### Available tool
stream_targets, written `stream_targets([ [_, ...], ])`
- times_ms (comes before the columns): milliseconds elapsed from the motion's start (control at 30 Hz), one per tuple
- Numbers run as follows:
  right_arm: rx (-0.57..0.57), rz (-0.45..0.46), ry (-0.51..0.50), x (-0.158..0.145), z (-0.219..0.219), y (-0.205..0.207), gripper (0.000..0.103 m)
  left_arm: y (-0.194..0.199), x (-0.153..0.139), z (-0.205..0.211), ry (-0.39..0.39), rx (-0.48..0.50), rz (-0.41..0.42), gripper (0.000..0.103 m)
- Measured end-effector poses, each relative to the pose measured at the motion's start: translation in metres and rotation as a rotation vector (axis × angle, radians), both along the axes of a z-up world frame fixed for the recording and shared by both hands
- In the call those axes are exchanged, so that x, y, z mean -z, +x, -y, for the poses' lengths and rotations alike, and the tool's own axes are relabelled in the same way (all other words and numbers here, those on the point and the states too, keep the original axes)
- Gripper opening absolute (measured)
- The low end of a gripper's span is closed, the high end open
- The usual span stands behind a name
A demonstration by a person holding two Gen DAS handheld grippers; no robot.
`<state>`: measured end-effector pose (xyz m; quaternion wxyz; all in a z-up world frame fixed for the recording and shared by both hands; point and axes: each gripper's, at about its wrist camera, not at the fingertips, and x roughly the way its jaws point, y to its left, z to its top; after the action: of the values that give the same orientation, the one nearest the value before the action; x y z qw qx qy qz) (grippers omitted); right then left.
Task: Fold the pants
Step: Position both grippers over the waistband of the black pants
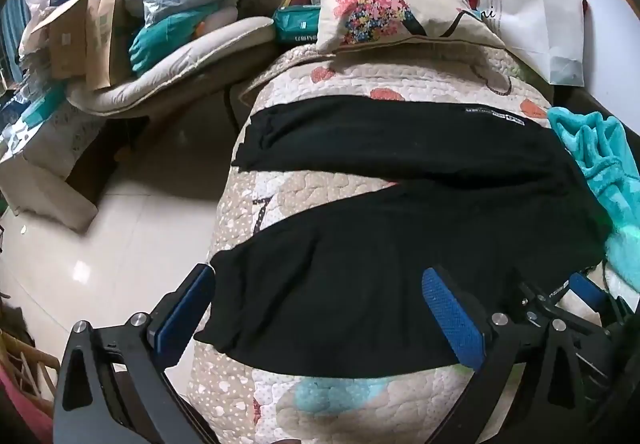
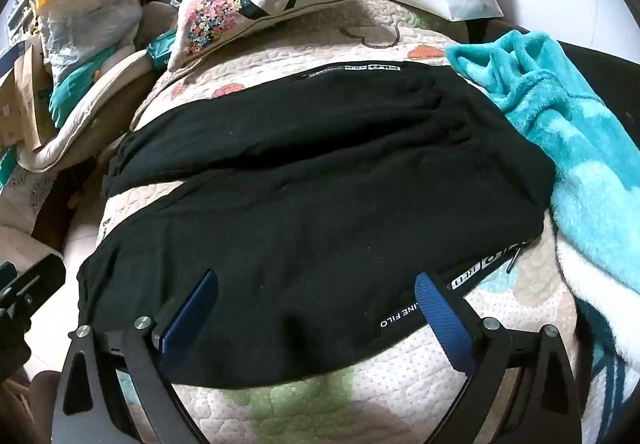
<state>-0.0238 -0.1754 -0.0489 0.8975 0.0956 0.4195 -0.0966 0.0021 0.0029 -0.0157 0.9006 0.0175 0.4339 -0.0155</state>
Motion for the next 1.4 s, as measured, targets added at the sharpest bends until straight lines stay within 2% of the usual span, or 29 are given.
stream_targets([
  [267,0.013,-0.004,0.006,-0.001,-0.001,-0.001,0.101,0.010,0.034,-0.009,-0.059,-0.025,-0.057,0.103],
  [300,0.015,-0.008,0.010,0.007,0.001,-0.002,0.101,0.013,0.038,-0.007,-0.054,-0.023,-0.062,0.103],
  [433,0.030,-0.003,-0.001,0.008,0.000,-0.007,0.101,0.019,0.064,0.000,0.025,-0.004,-0.070,0.103],
  [500,0.037,-0.024,0.004,0.007,0.007,0.007,0.101,0.022,0.077,0.002,0.055,0.001,-0.089,0.103],
  [567,0.043,-0.023,0.005,0.008,0.009,0.008,0.101,0.022,0.086,0.000,0.047,0.003,-0.096,0.103],
  [767,0.044,-0.016,0.007,0.008,0.009,0.005,0.101,0.021,0.087,-0.002,0.027,-0.001,-0.084,0.103],
  [933,0.046,0.000,-0.007,0.005,0.008,0.003,0.101,0.025,0.092,-0.017,-0.108,-0.029,-0.120,0.103],
  [1100,0.057,0.031,-0.025,-0.002,0.009,0.000,0.101,0.029,0.092,-0.015,-0.098,0.002,-0.137,0.103],
  [1233,0.063,0.102,-0.107,-0.017,0.004,-0.008,0.101,0.031,0.083,-0.016,-0.096,0.014,-0.190,0.103],
  [1400,0.002,0.211,-0.209,-0.036,-0.009,-0.019,0.101,0.002,0.045,-0.022,-0.089,0.008,-0.094,0.102],
])
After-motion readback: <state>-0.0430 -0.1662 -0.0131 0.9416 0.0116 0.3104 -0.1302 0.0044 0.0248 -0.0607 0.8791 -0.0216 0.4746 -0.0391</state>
